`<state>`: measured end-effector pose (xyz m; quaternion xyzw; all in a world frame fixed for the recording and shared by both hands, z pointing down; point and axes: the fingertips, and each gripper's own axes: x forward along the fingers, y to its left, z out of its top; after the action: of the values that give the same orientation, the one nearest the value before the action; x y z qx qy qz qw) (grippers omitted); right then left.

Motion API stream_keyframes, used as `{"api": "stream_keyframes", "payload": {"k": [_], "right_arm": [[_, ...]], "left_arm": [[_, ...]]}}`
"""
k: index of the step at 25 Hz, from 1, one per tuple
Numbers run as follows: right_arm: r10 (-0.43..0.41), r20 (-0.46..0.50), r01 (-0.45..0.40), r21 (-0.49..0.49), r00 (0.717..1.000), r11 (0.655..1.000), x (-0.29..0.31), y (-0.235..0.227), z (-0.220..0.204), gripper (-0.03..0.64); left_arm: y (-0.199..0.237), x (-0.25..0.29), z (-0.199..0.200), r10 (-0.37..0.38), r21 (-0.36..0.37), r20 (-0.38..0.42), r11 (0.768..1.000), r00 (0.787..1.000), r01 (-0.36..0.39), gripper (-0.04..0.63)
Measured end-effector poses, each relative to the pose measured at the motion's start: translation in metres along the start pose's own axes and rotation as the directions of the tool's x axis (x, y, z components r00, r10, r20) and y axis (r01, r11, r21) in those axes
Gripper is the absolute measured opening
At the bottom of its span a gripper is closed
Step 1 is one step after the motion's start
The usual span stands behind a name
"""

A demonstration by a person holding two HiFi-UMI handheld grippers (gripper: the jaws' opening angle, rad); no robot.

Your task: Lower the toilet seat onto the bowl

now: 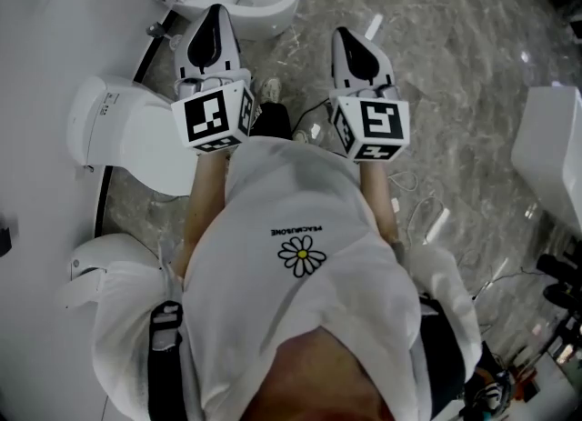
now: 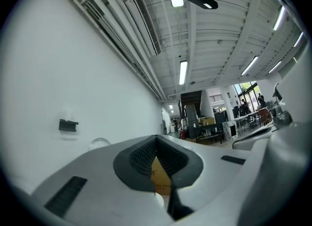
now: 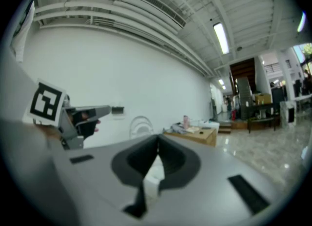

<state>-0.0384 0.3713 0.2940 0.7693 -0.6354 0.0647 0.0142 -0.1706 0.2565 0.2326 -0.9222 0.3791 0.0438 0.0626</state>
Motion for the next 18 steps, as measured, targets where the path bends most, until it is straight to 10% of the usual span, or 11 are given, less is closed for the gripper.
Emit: {"api": "stream_keyframes", "payload": {"k": [18], "right_arm": [[-0.032, 0.041, 0.032, -0.017, 0.999, 0.999, 0.002, -0.032, 0.014, 0.031]], "left_arm": [[-0.017, 0.023, 0.025, -0.026, -0.006, 0.089, 1.000, 0.996, 0.027, 0.020]]}}
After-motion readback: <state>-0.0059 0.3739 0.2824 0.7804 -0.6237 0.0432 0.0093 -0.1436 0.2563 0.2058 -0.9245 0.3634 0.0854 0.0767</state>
